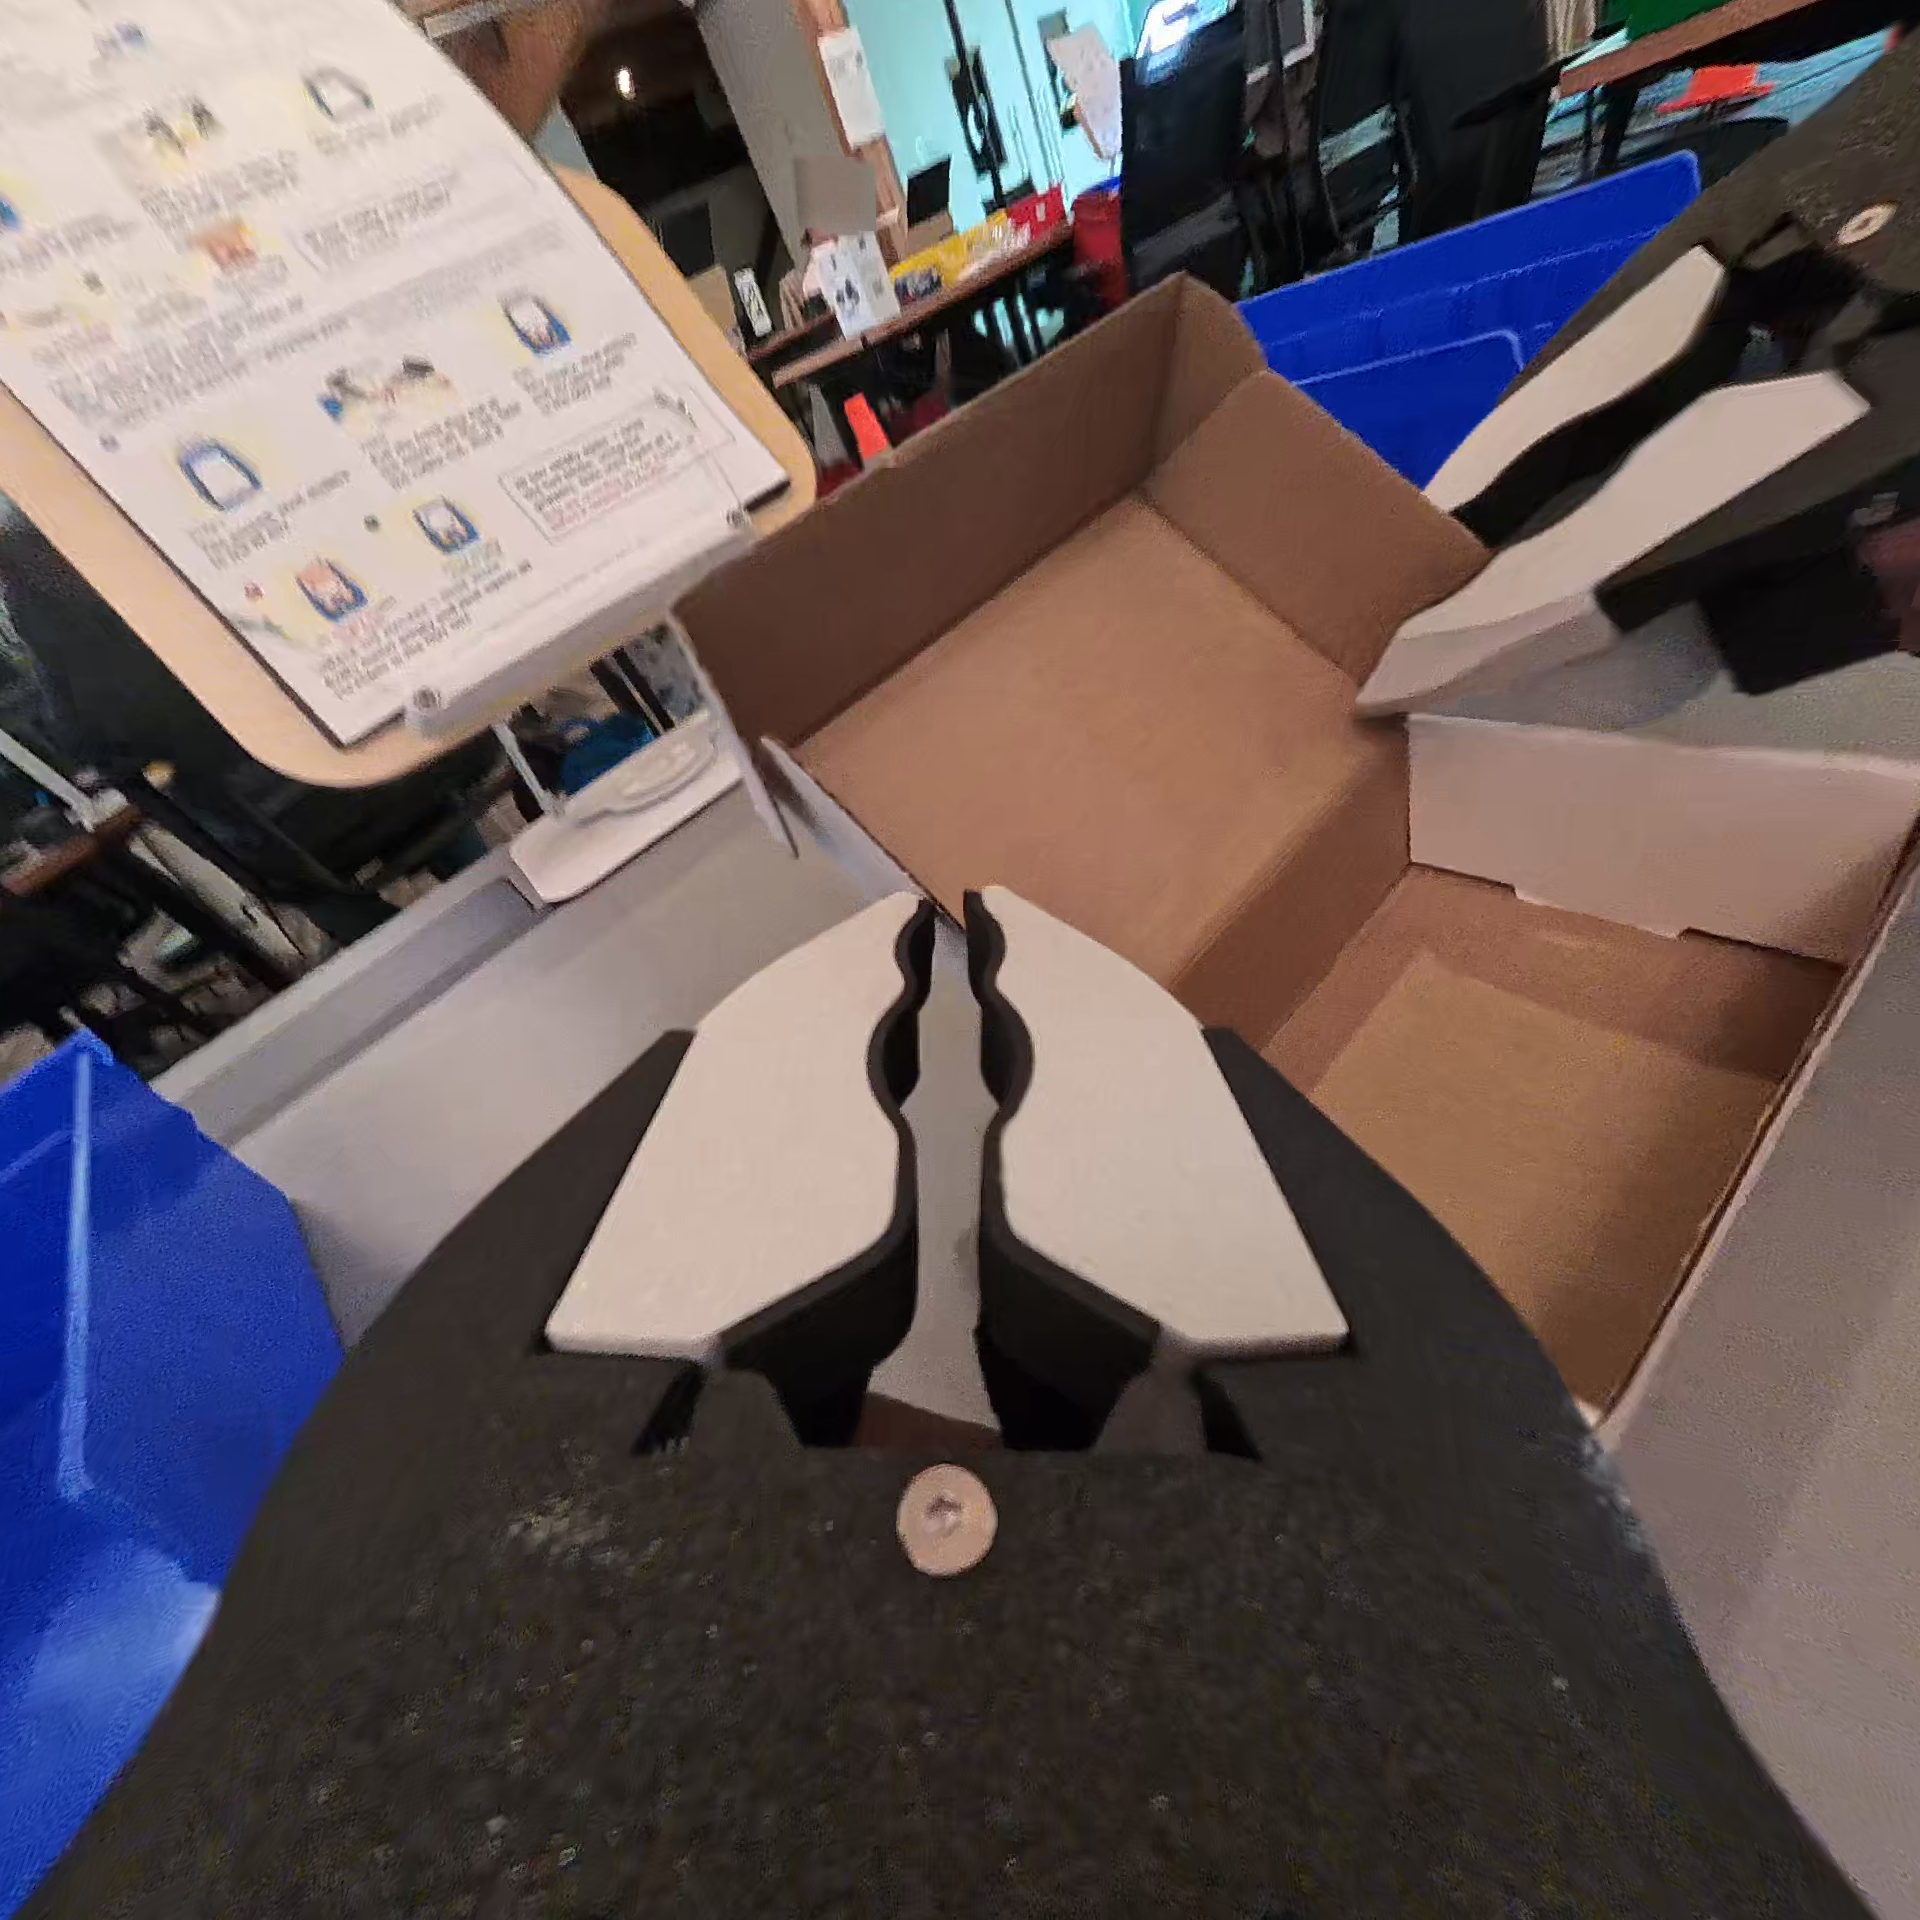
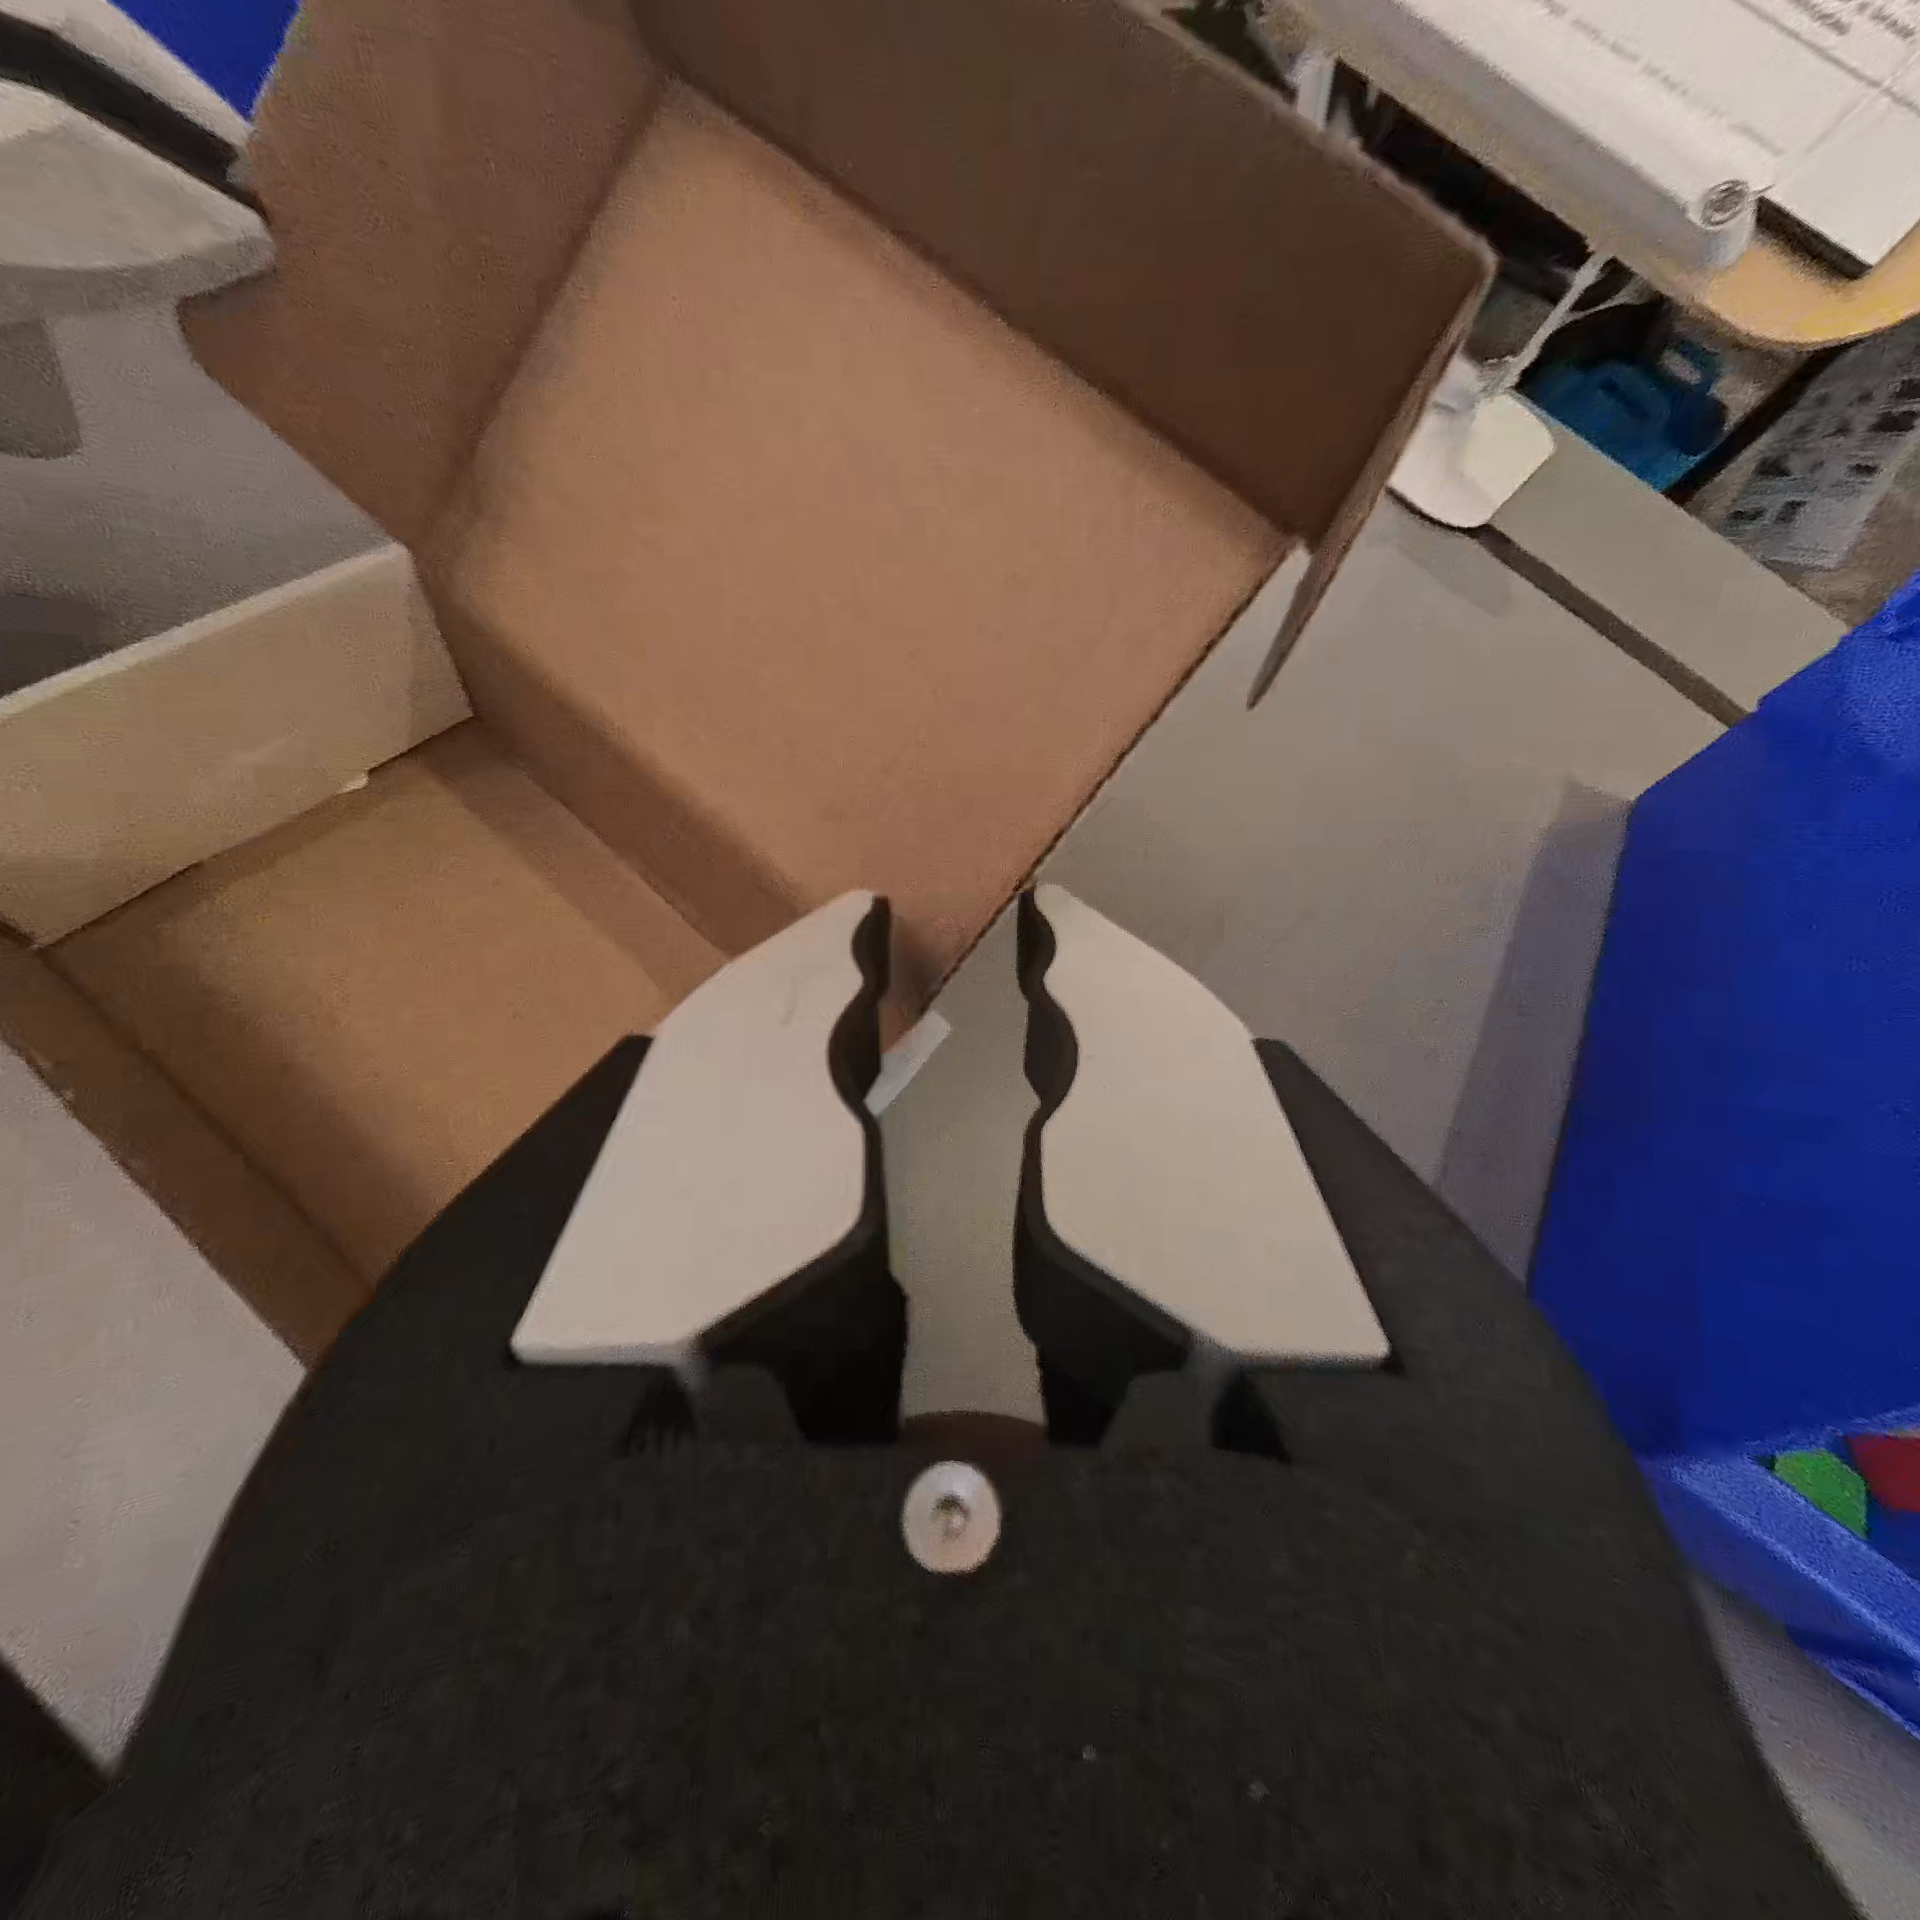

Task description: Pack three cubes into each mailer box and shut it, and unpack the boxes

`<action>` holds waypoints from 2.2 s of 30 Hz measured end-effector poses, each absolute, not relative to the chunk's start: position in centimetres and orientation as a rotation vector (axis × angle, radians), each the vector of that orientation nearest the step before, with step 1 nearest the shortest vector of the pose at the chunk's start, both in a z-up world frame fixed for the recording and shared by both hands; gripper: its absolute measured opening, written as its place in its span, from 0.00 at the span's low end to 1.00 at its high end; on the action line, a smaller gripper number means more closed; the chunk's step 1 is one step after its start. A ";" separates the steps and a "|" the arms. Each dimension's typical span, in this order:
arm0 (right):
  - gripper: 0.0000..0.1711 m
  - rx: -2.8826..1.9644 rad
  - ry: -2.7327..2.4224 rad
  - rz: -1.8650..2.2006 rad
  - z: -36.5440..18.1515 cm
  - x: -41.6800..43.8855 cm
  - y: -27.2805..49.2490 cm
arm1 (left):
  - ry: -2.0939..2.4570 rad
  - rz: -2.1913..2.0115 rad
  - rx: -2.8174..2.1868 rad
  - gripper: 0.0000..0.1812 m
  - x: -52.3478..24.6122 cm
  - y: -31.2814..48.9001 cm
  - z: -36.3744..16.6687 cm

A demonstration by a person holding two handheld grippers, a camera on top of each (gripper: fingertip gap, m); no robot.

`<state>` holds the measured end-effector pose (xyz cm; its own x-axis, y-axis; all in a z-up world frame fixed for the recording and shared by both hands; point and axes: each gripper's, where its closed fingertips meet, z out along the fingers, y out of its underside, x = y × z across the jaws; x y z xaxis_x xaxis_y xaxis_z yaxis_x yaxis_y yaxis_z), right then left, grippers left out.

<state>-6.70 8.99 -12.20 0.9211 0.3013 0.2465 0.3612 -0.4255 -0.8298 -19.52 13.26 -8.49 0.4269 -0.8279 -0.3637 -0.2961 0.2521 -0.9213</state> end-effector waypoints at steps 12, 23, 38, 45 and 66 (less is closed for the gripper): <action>0.12 -2.093 -0.210 0.414 -8.6 -4.9 11.4 | 0.982 -0.771 -1.846 0.32 -18.3 15.1 -8.6; 0.04 -2.021 -0.372 0.173 -8.1 -7.4 12.1 | 1.027 -0.531 -1.599 0.03 -18.0 16.5 -6.8; 0.01 -2.029 -0.418 0.005 -12.7 -9.8 3.7 | 1.269 -0.417 -1.459 0.02 -21.6 8.4 -12.3; 0.18 -2.007 -0.385 0.072 -13.7 -8.3 1.3 | 1.211 -0.553 -1.618 0.18 -25.4 5.7 -13.0; 0.03 -2.219 -0.520 0.018 -11.6 -11.9 -2.8 | 1.241 -0.443 -1.799 0.04 -24.4 1.8 -10.6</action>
<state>-11.94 -2.78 -11.64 0.9141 0.3724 0.1603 0.3604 -0.5650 -0.7423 -24.39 1.84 -10.63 0.4368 -0.8811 -0.1814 -0.5670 -0.1132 -0.8159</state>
